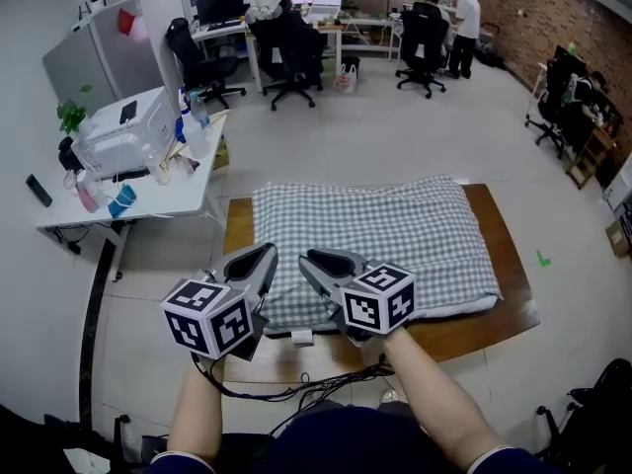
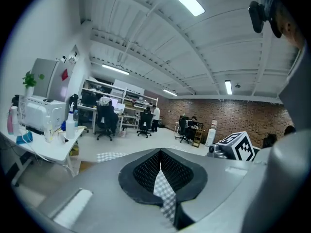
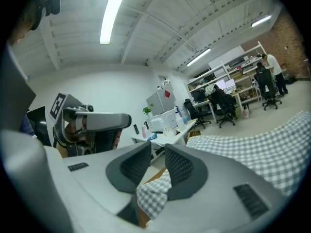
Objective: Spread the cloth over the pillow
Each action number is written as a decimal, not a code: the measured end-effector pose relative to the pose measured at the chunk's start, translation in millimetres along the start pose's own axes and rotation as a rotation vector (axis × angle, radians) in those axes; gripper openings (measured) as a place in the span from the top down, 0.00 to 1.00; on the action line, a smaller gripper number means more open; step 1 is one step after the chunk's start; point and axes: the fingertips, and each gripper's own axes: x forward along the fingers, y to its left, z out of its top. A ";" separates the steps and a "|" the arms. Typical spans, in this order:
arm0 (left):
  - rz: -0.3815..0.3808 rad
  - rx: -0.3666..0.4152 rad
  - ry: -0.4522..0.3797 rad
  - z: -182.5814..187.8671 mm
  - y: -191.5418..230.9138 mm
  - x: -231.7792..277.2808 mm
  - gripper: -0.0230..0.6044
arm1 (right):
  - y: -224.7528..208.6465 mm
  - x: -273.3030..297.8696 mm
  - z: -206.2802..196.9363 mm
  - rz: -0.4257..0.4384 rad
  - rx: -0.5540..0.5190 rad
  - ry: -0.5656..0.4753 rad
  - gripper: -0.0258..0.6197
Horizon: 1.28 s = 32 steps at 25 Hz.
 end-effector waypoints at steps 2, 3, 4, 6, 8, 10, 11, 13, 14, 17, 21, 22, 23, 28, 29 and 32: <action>0.015 0.005 -0.003 -1.2 -10.7 15.9 0.95 | -14.5 -22.5 12.2 -0.017 -0.013 -0.024 0.83; 0.019 0.006 -0.003 -2.0 -18.0 23.3 0.95 | -21.6 -35.4 18.8 -0.031 -0.022 -0.036 0.84; 0.018 0.003 -0.002 -3.0 -27.3 30.2 0.95 | -29.0 -49.4 25.6 -0.048 -0.033 -0.049 0.91; 0.000 -0.012 -0.006 -4.9 -50.7 42.8 0.95 | -43.6 -78.5 38.9 -0.079 -0.054 -0.075 0.91; -0.015 -0.023 -0.017 -5.6 -74.3 53.0 0.95 | -56.9 -106.3 50.1 -0.103 -0.082 -0.094 0.95; -0.008 -0.019 -0.026 -6.5 -94.4 60.7 0.95 | -66.4 -134.0 57.5 -0.113 -0.108 -0.107 0.95; -0.002 -0.017 -0.029 -7.6 -103.7 64.1 0.95 | -70.0 -148.2 59.8 -0.116 -0.117 -0.112 0.95; 0.008 -0.016 -0.033 -9.8 -121.2 70.3 0.95 | -77.0 -175.3 62.8 -0.122 -0.132 -0.116 0.95; 0.015 -0.016 -0.037 -10.2 -128.2 72.8 0.95 | -80.0 -187.0 64.0 -0.124 -0.137 -0.117 0.95; 0.052 -0.025 -0.071 -8.4 -139.9 74.9 0.95 | -85.9 -211.6 66.9 -0.134 -0.161 -0.112 0.95; 0.042 -0.040 -0.097 -12.2 -153.4 78.0 0.95 | -90.5 -230.6 71.5 -0.171 -0.202 -0.135 0.96; 0.038 -0.039 -0.099 -13.6 -156.3 79.5 0.95 | -90.5 -234.4 74.0 -0.172 -0.205 -0.155 0.96; 0.035 -0.035 -0.100 -14.6 -158.4 80.5 0.95 | -90.3 -237.4 76.2 -0.173 -0.205 -0.175 0.96; -0.022 -0.065 -0.114 -14.8 -163.2 77.0 0.95 | -92.3 -239.1 74.4 -0.220 -0.223 -0.208 0.96; -0.032 -0.070 -0.113 -15.0 -163.3 77.7 0.95 | -92.8 -238.6 75.1 -0.227 -0.220 -0.213 0.96; -0.045 -0.046 -0.095 -17.4 -162.9 80.7 0.95 | -91.2 -235.0 74.3 -0.236 -0.212 -0.215 0.96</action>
